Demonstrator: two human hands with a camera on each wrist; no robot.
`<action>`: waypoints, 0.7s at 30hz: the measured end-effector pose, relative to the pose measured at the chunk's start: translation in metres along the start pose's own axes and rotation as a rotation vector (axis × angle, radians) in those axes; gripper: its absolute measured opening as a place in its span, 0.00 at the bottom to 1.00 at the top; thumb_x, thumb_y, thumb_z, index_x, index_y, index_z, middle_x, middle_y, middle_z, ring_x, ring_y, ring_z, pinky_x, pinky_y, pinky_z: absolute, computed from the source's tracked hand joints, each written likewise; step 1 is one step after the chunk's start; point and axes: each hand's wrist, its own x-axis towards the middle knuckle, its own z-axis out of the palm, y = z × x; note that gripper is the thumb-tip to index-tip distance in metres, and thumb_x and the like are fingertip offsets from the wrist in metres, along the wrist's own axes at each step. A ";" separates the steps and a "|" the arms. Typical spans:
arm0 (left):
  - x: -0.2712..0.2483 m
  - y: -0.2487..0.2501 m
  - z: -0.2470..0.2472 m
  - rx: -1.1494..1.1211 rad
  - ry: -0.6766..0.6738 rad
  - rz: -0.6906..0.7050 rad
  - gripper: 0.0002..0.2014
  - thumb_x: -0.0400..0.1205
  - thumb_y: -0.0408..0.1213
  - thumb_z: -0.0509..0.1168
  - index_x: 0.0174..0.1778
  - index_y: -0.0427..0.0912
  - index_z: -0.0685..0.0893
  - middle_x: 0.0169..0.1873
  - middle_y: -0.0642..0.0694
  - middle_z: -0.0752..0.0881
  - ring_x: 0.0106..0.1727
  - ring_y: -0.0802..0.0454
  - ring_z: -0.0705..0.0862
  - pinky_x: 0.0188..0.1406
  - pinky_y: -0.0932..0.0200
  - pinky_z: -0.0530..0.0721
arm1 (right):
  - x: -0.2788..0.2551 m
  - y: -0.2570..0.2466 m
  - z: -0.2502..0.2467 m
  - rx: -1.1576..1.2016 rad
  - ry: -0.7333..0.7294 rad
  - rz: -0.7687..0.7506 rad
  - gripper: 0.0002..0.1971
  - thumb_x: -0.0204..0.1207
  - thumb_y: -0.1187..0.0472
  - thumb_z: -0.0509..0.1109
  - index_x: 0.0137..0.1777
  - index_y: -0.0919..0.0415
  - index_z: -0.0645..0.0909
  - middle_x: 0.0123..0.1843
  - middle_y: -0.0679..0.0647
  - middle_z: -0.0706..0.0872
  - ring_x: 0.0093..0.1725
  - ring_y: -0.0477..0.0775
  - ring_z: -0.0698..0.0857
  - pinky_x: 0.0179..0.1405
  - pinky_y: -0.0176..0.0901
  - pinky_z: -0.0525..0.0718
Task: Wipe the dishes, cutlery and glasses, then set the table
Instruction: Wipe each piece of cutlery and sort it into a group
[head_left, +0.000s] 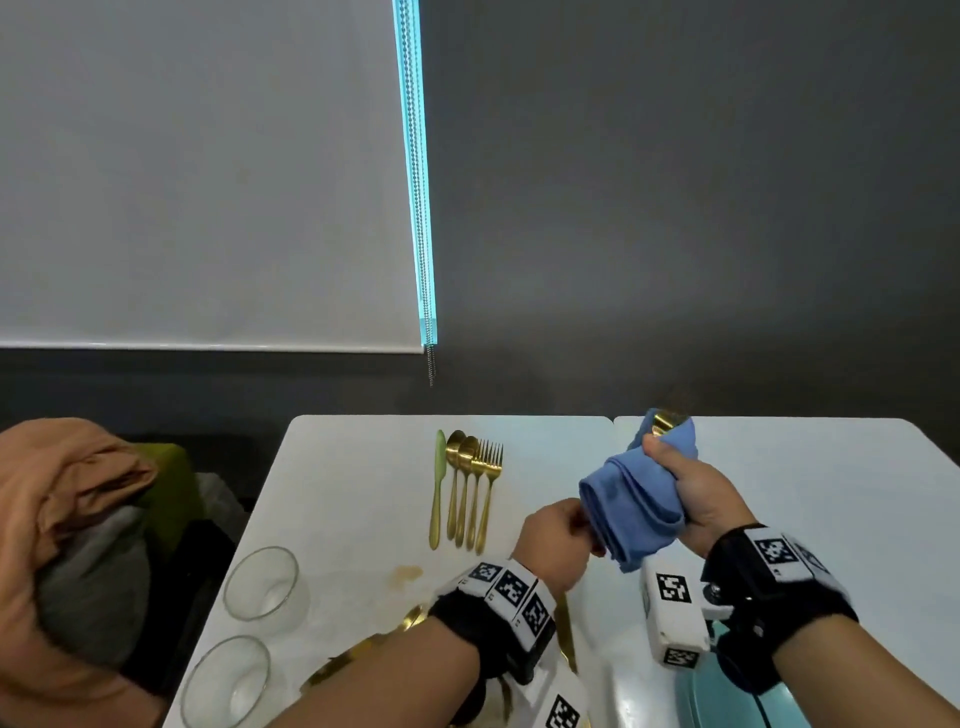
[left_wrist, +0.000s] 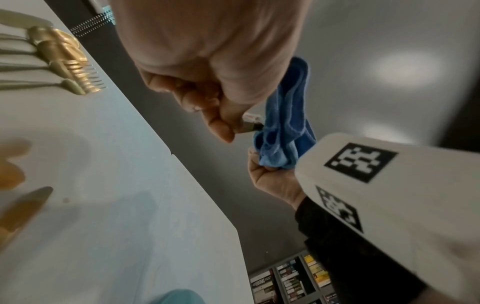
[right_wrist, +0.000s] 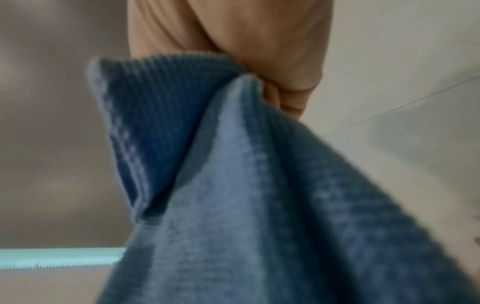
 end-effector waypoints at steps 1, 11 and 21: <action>0.002 0.000 0.004 0.044 0.018 0.017 0.12 0.85 0.30 0.54 0.57 0.41 0.81 0.47 0.44 0.86 0.53 0.49 0.83 0.54 0.62 0.77 | 0.000 0.005 0.002 -0.036 -0.016 0.000 0.17 0.76 0.53 0.71 0.55 0.68 0.81 0.52 0.68 0.87 0.53 0.66 0.85 0.58 0.57 0.83; 0.040 -0.014 0.009 0.318 -0.106 0.045 0.14 0.85 0.33 0.57 0.65 0.33 0.79 0.64 0.36 0.81 0.67 0.41 0.79 0.67 0.56 0.72 | 0.008 0.026 -0.001 -0.538 -0.099 0.035 0.16 0.74 0.54 0.74 0.34 0.67 0.80 0.34 0.61 0.84 0.38 0.59 0.82 0.40 0.46 0.80; 0.076 -0.021 -0.014 0.037 0.156 -0.096 0.03 0.79 0.45 0.68 0.42 0.50 0.84 0.50 0.45 0.90 0.54 0.49 0.86 0.53 0.58 0.82 | 0.025 0.048 0.017 -0.828 -0.231 0.091 0.12 0.73 0.55 0.74 0.34 0.61 0.79 0.39 0.59 0.85 0.39 0.55 0.82 0.38 0.42 0.78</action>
